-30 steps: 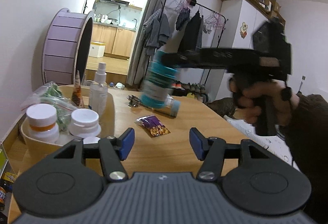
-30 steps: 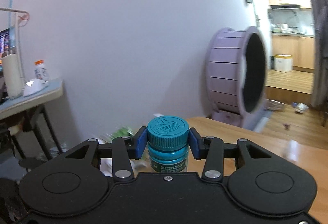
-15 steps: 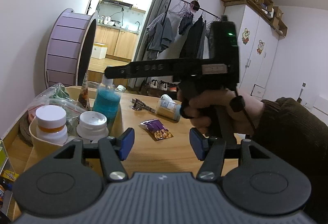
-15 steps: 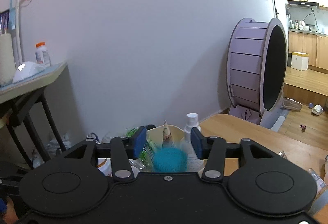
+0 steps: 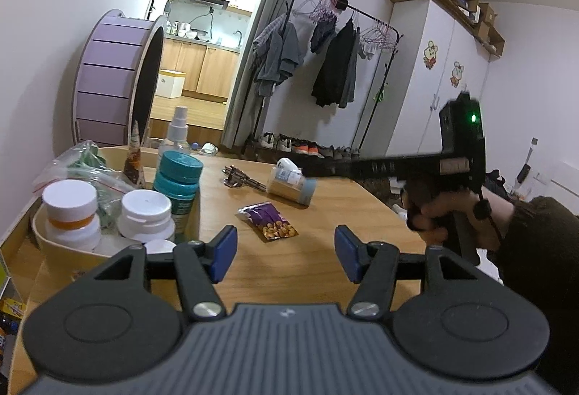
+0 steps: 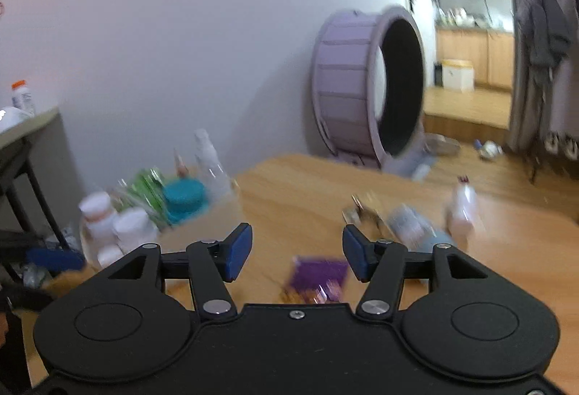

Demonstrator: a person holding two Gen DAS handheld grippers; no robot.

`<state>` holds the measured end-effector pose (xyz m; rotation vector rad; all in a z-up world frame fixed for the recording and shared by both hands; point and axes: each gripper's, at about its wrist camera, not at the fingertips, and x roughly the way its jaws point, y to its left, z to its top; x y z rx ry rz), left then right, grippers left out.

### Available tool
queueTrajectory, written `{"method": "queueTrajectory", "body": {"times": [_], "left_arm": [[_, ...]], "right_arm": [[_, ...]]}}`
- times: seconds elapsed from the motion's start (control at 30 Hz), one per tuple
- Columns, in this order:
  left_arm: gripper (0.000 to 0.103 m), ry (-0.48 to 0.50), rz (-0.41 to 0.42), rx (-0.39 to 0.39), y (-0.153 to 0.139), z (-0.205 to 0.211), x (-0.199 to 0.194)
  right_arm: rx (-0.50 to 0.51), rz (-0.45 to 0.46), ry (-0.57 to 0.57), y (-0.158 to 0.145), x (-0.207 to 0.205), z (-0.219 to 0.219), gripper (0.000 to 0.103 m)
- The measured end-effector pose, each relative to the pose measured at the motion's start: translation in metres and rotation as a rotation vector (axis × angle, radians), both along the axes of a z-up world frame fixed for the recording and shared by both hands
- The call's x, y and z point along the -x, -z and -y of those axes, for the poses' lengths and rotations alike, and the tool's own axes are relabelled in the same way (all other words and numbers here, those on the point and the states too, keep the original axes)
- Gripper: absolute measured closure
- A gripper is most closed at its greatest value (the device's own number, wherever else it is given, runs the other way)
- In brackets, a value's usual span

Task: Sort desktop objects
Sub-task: 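Close the right gripper on the purple snack packet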

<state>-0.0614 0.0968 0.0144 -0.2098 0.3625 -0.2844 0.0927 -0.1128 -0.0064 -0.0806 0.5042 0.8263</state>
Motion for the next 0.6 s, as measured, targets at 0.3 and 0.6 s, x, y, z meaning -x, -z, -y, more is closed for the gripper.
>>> {"method": "queueTrajectory", "body": {"times": [0.3, 0.6], "left_arm": [[0.044, 0.006, -0.021, -0.022, 0.006, 0.008, -0.008], [0.044, -0.003, -0.029, -0.014, 0.006, 0.006, -0.007]], "right_arm": [[0.069, -0.097, 0.014, 0.042, -0.016, -0.02, 0.029], [0.144, -0.037, 0.017, 0.06, -0.027, -0.045, 0.021]]}}
